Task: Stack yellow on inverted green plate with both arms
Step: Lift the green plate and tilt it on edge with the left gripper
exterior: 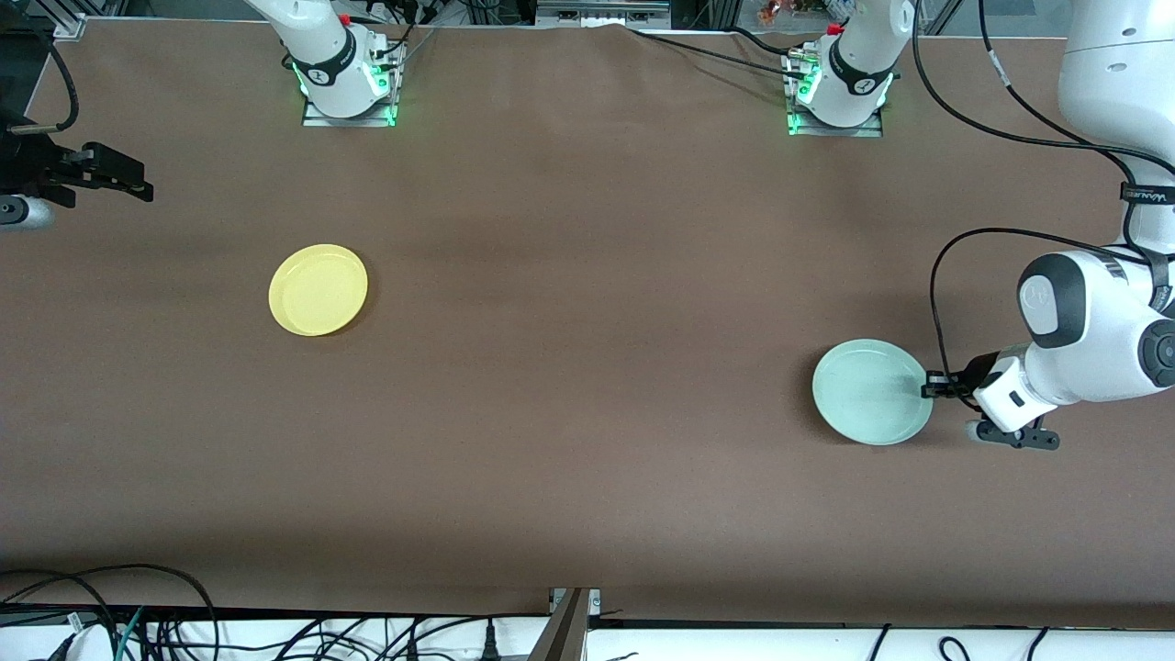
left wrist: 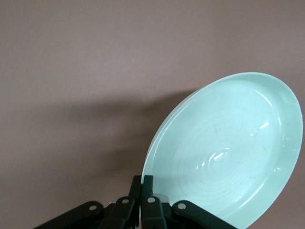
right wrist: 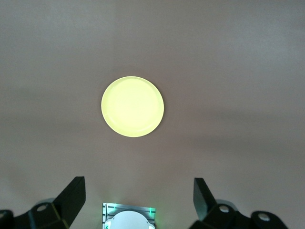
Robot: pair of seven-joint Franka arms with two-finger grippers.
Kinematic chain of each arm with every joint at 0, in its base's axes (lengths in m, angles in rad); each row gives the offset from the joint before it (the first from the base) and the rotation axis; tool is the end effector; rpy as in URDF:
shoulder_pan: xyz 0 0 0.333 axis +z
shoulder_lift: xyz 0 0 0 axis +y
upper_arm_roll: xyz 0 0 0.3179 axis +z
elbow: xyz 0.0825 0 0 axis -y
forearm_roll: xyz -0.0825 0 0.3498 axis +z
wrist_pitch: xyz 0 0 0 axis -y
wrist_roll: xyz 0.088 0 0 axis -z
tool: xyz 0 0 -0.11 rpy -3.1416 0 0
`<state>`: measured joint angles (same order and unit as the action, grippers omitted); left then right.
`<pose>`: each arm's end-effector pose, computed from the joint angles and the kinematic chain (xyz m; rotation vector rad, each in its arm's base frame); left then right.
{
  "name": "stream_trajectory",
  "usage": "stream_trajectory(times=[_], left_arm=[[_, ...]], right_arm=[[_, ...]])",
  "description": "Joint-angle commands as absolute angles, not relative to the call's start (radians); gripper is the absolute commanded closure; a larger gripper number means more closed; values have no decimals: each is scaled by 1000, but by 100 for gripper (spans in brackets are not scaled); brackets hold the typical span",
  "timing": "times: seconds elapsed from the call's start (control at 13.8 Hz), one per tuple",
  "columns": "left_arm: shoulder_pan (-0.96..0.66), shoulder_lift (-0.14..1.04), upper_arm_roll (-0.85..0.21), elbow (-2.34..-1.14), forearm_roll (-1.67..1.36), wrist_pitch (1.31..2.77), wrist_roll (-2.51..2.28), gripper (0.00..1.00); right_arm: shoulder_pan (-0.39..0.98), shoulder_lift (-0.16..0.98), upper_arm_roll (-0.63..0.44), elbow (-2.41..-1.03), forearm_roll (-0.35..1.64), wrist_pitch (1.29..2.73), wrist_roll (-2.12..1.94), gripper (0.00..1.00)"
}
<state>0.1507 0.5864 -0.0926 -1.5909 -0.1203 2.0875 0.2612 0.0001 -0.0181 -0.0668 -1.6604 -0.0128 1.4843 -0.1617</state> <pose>0.6559 0.0406 0.3051 2.9685 -0.1869 -0.0934 0.4999 -0.0352 0.5872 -3.1218 -0.1484 0.2479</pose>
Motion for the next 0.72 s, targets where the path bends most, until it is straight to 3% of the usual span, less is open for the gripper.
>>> stream_trajectory(times=[0.0, 0.65], left_arm=[[83, 584, -81, -1519, -137, 2062, 272, 100], [-195, 627, -71, -1350, 186, 2082, 46, 100]], right_arm=[[-11, -8, -55, -1635, 3, 1466, -155, 0], [-12, -8, -55, -1635, 3, 1466, -155, 0]])
